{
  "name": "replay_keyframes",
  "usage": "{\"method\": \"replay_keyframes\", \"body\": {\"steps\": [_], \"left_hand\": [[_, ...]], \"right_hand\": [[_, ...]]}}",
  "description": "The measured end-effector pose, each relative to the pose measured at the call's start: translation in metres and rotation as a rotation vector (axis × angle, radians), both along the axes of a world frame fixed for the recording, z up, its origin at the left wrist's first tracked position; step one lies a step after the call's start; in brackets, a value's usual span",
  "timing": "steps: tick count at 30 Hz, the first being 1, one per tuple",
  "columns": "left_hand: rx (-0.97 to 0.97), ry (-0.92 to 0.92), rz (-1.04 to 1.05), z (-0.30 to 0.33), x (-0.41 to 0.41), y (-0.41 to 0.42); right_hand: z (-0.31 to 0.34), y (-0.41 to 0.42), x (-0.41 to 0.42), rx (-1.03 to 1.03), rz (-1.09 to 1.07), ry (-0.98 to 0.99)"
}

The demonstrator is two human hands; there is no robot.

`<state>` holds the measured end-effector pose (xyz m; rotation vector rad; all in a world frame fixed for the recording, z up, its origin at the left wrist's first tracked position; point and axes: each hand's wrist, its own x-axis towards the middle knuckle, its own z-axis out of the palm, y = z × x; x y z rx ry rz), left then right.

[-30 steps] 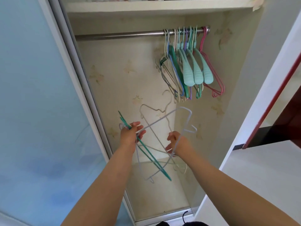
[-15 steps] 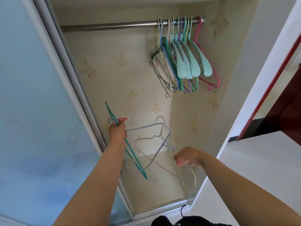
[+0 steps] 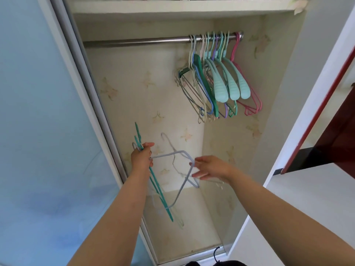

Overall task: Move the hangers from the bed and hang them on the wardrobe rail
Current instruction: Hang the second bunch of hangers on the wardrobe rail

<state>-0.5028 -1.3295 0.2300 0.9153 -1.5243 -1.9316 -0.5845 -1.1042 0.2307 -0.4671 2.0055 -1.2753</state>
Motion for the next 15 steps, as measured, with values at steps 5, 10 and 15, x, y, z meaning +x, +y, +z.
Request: {"method": "replay_keyframes", "body": {"steps": [5,10,15], "left_hand": [[0.029,0.031,0.017,0.005,-0.003,-0.003],[-0.017,0.039,0.014,0.023,-0.013,-0.004],[-0.024,0.085,-0.017,0.045,-0.021,-0.012]], "right_hand": [[0.071,-0.027,-0.004,-0.131,-0.226,0.428],[0.130,-0.056,-0.009,-0.279,-0.394,0.682],[0.167,-0.077,-0.035,-0.235,-0.455,0.864]]}}
